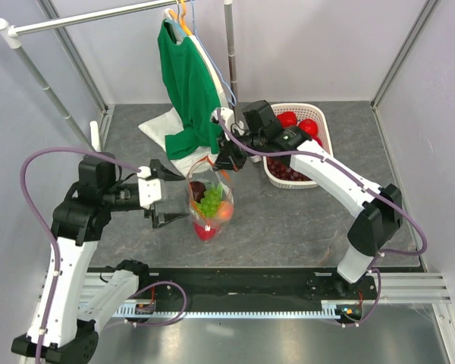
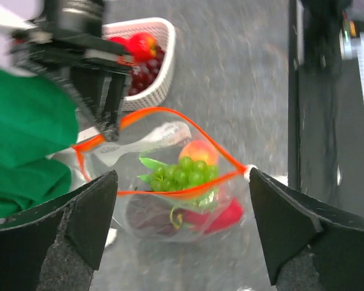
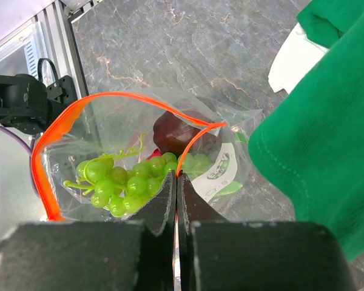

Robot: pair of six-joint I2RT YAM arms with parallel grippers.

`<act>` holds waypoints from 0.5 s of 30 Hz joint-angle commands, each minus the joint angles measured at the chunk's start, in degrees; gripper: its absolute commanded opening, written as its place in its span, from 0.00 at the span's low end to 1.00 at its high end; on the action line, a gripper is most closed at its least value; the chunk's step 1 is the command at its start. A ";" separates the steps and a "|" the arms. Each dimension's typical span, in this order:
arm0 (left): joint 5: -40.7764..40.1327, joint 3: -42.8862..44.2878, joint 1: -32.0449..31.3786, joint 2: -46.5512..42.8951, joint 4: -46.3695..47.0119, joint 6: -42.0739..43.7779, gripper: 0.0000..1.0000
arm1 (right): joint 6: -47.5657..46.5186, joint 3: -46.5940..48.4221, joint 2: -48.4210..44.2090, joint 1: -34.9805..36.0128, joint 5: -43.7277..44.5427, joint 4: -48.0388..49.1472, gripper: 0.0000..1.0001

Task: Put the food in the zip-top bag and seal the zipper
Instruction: Zip the zipper food storage bag at the center of the board.

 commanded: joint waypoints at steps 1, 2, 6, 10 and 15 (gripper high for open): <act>0.62 4.45 -3.45 6.00 -19.28 29.67 0.85 | -0.43 4.35 0.83 0.29 -2.76 2.59 0.00; -1.65 5.15 -6.07 7.49 -20.07 31.33 0.82 | -0.43 4.62 1.27 0.46 -2.68 2.59 0.00; -8.52 5.07 -13.29 9.96 -20.87 37.31 0.70 | -0.26 5.50 1.80 0.64 -2.59 2.50 0.00; -15.45 5.07 -20.66 11.89 -23.15 41.45 0.64 | 0.01 6.20 2.07 0.64 -2.68 2.32 0.00; -21.71 3.93 -24.90 13.74 -24.91 43.39 0.61 | 0.01 7.60 3.21 1.08 -3.03 2.06 0.00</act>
